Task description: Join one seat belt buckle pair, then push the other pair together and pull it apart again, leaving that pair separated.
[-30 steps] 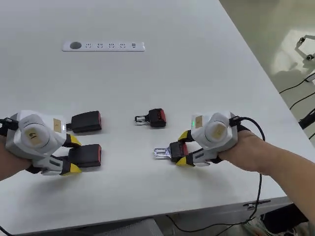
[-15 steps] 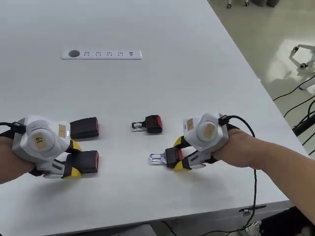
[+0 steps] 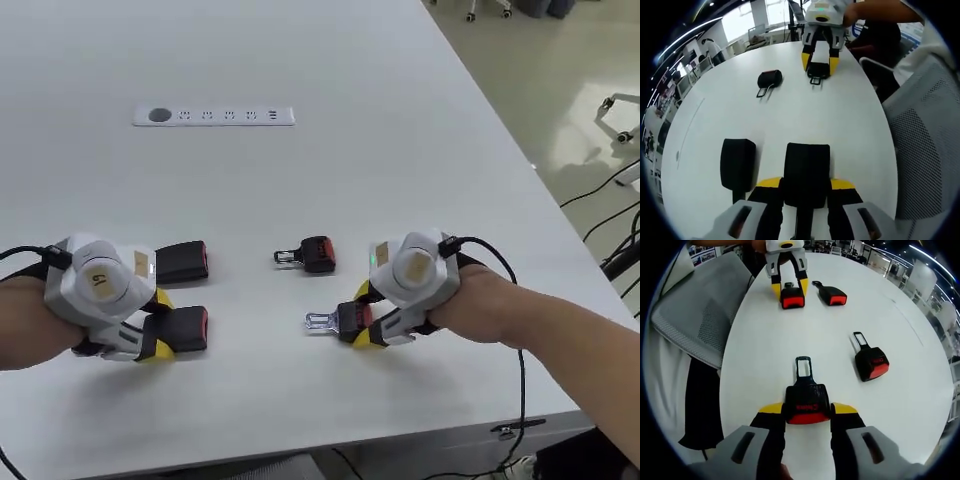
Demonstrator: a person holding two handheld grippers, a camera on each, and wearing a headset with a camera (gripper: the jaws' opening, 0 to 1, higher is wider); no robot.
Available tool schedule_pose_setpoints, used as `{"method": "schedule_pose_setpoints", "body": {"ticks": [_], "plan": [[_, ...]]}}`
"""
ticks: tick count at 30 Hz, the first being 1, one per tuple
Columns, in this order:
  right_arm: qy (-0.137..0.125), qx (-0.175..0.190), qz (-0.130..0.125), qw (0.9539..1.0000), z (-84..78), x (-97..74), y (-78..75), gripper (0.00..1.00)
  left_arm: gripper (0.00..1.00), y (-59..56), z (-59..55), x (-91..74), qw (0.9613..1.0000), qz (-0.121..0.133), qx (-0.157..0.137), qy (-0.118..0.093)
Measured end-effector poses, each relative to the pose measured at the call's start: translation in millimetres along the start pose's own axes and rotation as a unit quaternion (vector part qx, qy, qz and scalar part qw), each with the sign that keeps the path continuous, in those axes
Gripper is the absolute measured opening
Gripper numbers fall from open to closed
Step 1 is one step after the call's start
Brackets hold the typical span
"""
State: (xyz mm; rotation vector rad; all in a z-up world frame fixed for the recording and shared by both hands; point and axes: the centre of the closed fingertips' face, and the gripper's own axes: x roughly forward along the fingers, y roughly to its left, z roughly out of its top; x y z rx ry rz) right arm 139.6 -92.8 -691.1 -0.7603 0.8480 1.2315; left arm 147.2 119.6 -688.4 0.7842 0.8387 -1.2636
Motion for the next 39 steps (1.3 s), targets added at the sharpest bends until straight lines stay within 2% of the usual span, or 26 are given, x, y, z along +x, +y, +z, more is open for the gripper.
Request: {"method": "schedule_pose_setpoints", "body": {"ticks": [8,19,20,26,36,39], "plan": [[-0.016,-0.001,-0.001,0.9999,17.2,9.8,1.8,0.33,0.34,-1.5,0.8,-0.9,1.0000,0.001,-0.001,0.009],[-0.037,-0.013,0.013,0.9992,55.6,31.9,7.4,0.33,0.33,-1.5,0.4,-0.8,1.0000,0.000,0.000,0.008],[-0.040,-0.017,0.015,0.9989,61.9,34.2,12.2,0.33,0.33,-1.6,0.5,-0.9,1.0000,0.000,0.000,0.009],[-0.049,-0.030,0.021,0.9981,85.9,45.9,16.6,0.33,0.33,-2.3,1.6,-1.4,1.0000,-0.002,-0.001,0.008],[-0.048,-0.032,0.019,0.9981,107.2,59.9,11.9,0.33,0.33,-2.6,2.1,-1.6,1.0000,-0.006,0.000,0.007],[-0.043,-0.033,0.017,0.9984,111.7,62.0,15.2,0.33,0.33,-1.7,1.1,-1.0,1.0000,-0.006,-0.001,0.007]]}}
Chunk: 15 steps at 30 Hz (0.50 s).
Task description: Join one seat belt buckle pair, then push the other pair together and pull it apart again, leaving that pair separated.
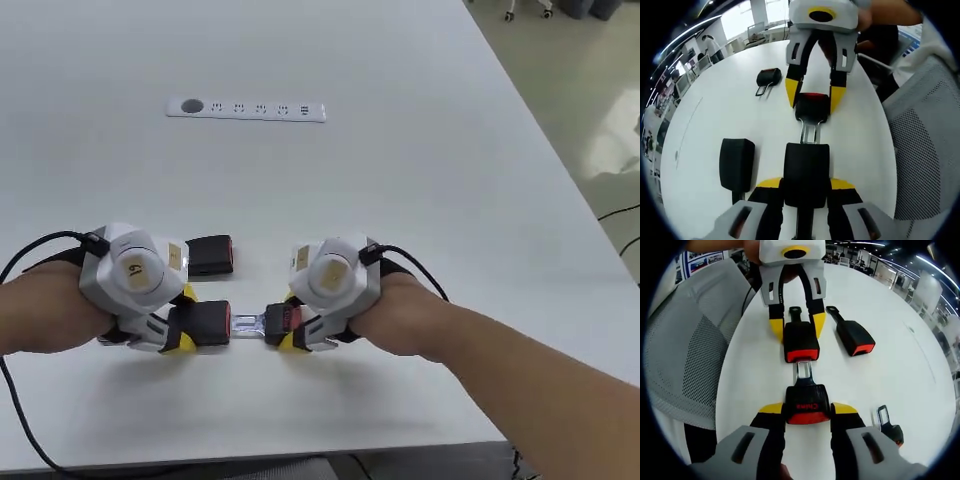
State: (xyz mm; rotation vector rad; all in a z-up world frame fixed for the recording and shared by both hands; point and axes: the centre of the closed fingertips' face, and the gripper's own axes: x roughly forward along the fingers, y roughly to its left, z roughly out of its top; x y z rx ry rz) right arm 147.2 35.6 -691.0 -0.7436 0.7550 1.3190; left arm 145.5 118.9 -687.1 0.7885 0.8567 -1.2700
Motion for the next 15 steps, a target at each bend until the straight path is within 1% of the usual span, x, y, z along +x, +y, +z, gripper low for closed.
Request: {"method": "schedule_pose_setpoints", "body": {"ticks": [3,6,10,15], "plan": [[0.012,-0.006,-0.001,0.9999,0.9,0.9,0.1,0.33,0.33,-0.8,0.6,-0.3,1.0000,-0.001,0.000,-0.001],[0.014,-0.028,-0.011,0.9995,2.3,1.2,-1.9,0.33,0.33,-1.6,1.1,-0.5,1.0000,-0.001,0.000,0.000],[0.012,-0.025,-0.011,0.9996,2.6,2.3,-2.4,0.33,0.33,-1.4,0.4,-0.2,1.0000,-0.001,0.000,0.002],[0.000,-0.017,-0.006,0.9998,5.3,6.1,-2.1,0.33,0.33,-0.1,-1.6,0.9,1.0000,-0.001,0.002,0.000]]}}
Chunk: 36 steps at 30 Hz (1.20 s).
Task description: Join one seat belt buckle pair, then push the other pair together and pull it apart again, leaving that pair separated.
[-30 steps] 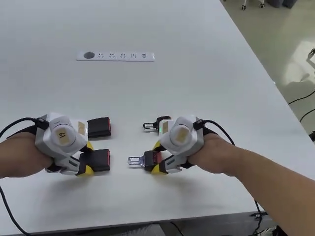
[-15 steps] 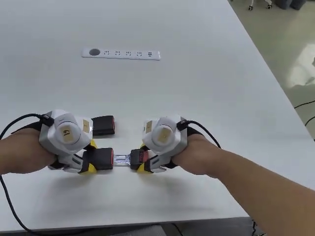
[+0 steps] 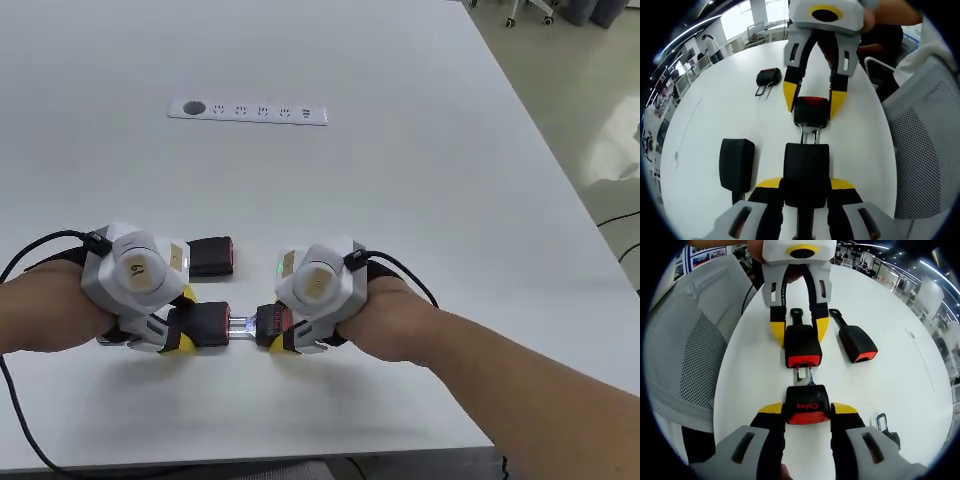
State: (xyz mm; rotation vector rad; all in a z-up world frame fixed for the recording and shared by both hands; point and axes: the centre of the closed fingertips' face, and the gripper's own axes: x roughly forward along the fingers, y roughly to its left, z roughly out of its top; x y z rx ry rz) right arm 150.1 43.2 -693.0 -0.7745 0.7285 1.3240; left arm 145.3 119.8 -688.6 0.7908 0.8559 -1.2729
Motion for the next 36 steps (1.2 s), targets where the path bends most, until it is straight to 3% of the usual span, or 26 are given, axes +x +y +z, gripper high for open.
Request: {"method": "schedule_pose_setpoints", "body": {"ticks": [5,11,15,36], "plan": [[-0.013,0.003,0.007,0.9999,5.0,1.7,-0.1,0.33,0.33,-0.9,2.5,1.0,1.0000,-0.001,0.008,-0.003],[-0.023,0.016,0.011,0.9995,4.9,2.7,0.3,0.32,0.33,-1.7,4.3,1.1,0.9999,-0.010,0.009,0.007],[-0.025,0.017,0.014,0.9994,7.0,3.8,0.9,0.31,0.32,-1.5,4.3,0.8,0.9999,-0.010,0.010,0.001],[-0.020,0.003,0.020,0.9996,23.0,12.3,6.0,0.31,0.32,0.1,3.8,2.1,0.9996,-0.022,0.017,-0.005]]}}
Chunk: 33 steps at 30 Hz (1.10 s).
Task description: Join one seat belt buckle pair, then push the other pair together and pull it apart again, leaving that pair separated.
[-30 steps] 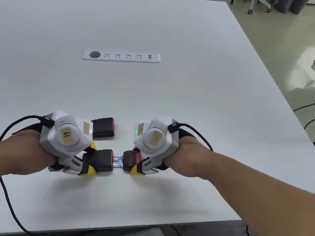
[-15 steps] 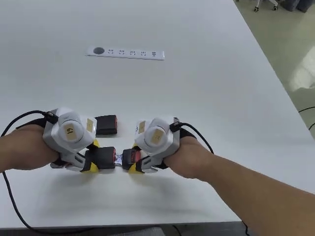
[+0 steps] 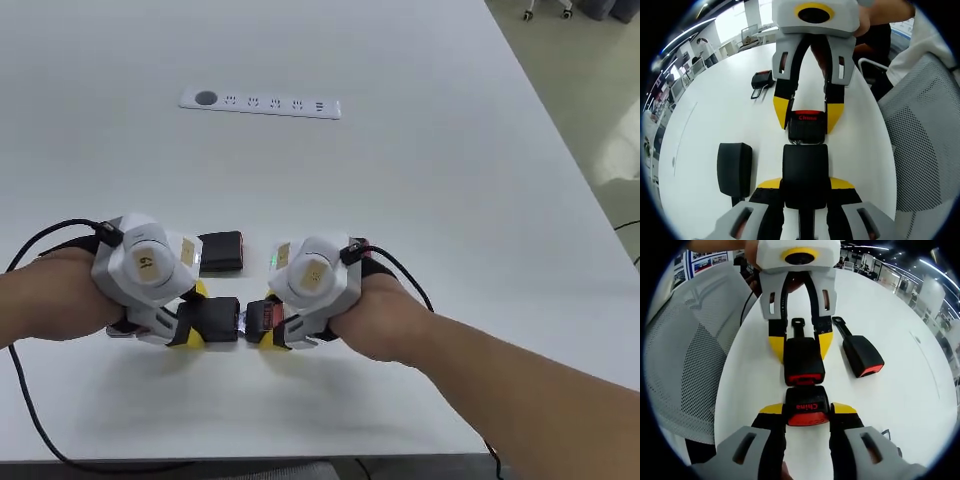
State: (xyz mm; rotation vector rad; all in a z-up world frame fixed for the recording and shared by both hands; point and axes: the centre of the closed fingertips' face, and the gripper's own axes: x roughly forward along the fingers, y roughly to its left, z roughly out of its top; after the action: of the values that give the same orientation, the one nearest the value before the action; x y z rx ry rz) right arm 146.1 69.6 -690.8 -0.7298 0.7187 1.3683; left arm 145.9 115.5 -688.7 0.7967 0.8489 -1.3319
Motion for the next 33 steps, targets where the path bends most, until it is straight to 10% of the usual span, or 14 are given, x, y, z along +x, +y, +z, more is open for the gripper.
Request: {"method": "schedule_pose_setpoints", "body": {"ticks": [33], "plan": [[-0.025,0.018,0.002,0.9995,-3.1,-1.3,-7.4,0.32,0.32,2.6,-4.3,-0.4,0.9998,-0.001,-0.010,-0.018]]}}
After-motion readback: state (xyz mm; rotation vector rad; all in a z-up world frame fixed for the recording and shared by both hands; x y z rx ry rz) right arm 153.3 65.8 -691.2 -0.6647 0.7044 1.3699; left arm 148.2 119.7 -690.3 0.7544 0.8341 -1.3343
